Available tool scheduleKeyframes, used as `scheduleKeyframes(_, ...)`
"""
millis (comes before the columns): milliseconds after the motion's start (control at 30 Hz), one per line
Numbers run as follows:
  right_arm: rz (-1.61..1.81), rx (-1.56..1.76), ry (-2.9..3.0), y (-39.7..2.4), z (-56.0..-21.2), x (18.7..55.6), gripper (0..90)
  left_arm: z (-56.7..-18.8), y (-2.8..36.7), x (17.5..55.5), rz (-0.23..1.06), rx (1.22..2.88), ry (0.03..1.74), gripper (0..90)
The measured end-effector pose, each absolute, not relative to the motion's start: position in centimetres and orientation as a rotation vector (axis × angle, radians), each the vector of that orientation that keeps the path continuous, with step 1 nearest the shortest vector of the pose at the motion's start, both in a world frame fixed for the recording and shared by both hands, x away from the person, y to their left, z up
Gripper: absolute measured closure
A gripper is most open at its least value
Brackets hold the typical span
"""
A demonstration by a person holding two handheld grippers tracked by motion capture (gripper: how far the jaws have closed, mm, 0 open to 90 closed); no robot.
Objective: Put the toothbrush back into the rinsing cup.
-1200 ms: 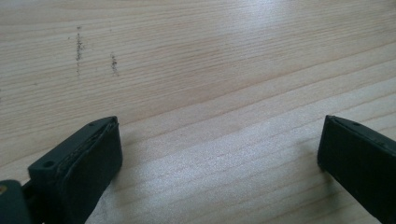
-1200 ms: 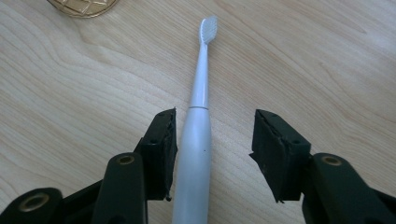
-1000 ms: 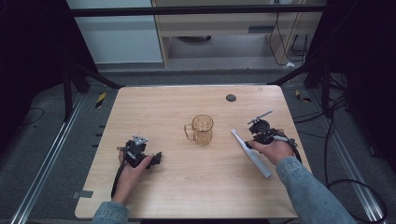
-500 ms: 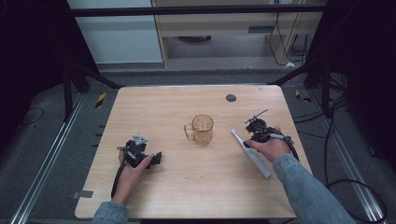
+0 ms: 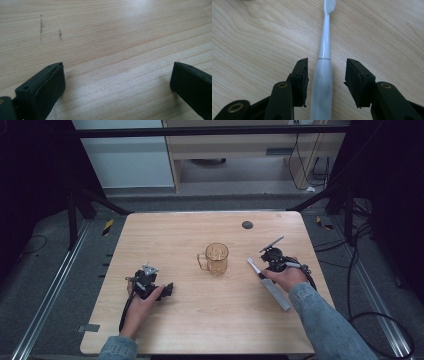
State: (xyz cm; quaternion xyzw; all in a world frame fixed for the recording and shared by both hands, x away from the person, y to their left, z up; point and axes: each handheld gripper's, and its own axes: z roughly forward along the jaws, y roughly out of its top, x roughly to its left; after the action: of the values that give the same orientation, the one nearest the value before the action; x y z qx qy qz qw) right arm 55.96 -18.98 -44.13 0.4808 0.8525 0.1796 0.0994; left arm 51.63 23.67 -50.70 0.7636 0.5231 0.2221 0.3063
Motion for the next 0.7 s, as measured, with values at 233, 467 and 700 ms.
scheduleKeyframes(233,0.518,1.442,2.529,-19.0,-44.6,56.1,52.8,-50.7,23.7,51.6,0.588,2.021,1.381,0.0)
scheduleKeyframes(467,0.511,1.447,2.541,-19.0,-45.2,56.1,52.4,-50.7,23.7,51.7,0.589,2.021,1.379,0.0)
scheduleKeyframes(700,0.508,1.455,2.536,-19.2,-45.4,56.3,52.2,-50.7,23.6,51.7,0.590,2.020,1.377,0.0)
